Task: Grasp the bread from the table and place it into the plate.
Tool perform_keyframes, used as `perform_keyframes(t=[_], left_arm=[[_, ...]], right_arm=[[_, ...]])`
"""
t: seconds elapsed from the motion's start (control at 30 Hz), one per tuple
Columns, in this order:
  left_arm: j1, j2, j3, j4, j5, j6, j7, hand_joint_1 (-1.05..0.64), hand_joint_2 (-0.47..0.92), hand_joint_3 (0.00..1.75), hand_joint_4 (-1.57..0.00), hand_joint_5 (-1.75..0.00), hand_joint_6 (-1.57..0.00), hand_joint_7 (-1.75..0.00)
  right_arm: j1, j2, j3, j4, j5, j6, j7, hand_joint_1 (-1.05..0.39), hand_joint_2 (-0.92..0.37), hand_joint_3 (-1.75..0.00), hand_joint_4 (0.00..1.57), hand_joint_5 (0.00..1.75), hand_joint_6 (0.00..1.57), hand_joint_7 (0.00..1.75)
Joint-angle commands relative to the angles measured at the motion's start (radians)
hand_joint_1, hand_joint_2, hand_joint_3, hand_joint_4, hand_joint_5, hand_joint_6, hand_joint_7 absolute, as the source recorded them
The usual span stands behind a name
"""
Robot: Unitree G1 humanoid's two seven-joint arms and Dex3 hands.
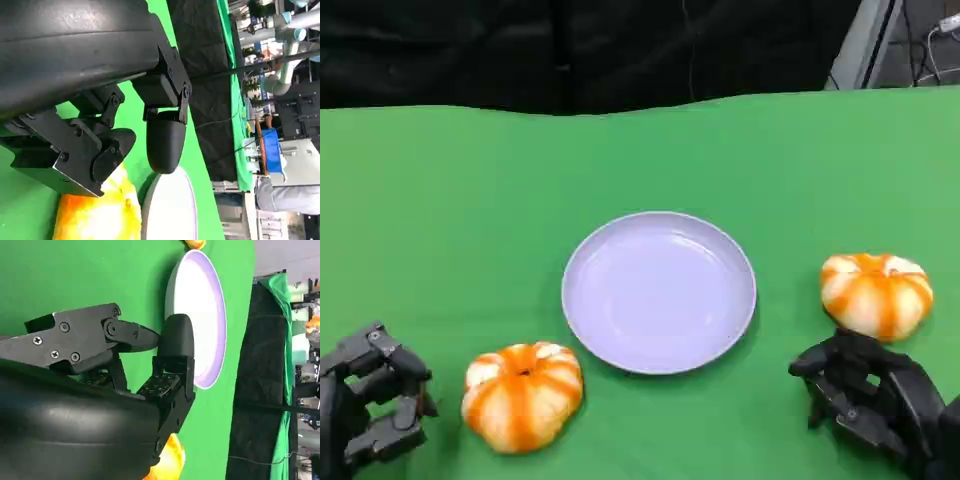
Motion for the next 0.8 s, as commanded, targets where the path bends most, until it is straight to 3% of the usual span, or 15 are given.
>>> perform_keyframes(t=[0.03,0.6,0.7,0.8], left_arm=[[-0.002,0.016,0.003,-0.007,-0.002,-0.009,0.011,0.09,0.56,1.18,-0.91,-1.64,-0.88,-1.45],[-0.008,0.013,0.002,0.003,-0.005,-0.017,0.004,0.09,0.54,1.19,-0.93,-1.59,-0.91,-1.39],[-0.01,0.008,0.006,0.001,-0.015,-0.023,-0.001,0.1,0.58,1.08,-0.93,-1.32,-0.97,-1.12],[-0.01,0.007,0.006,0.001,-0.017,-0.024,-0.001,0.1,0.59,1.04,-0.94,-1.26,-0.99,-1.05]], right_arm=[[0.006,-0.02,-0.005,0.004,0.001,0.014,-0.008,-0.25,-0.92,-0.45,0.64,1.75,0.72,1.11],[0.001,-0.024,-0.011,0.017,0.014,0.02,0.008,-0.26,-0.92,-0.45,0.65,1.75,0.72,1.11],[0.0,-0.024,-0.011,0.018,0.012,0.015,0.007,-0.27,-0.92,-0.44,0.66,1.75,0.72,1.1],[0.0,-0.024,-0.011,0.019,0.012,0.014,0.007,-0.27,-0.92,-0.44,0.66,1.75,0.73,1.1]])
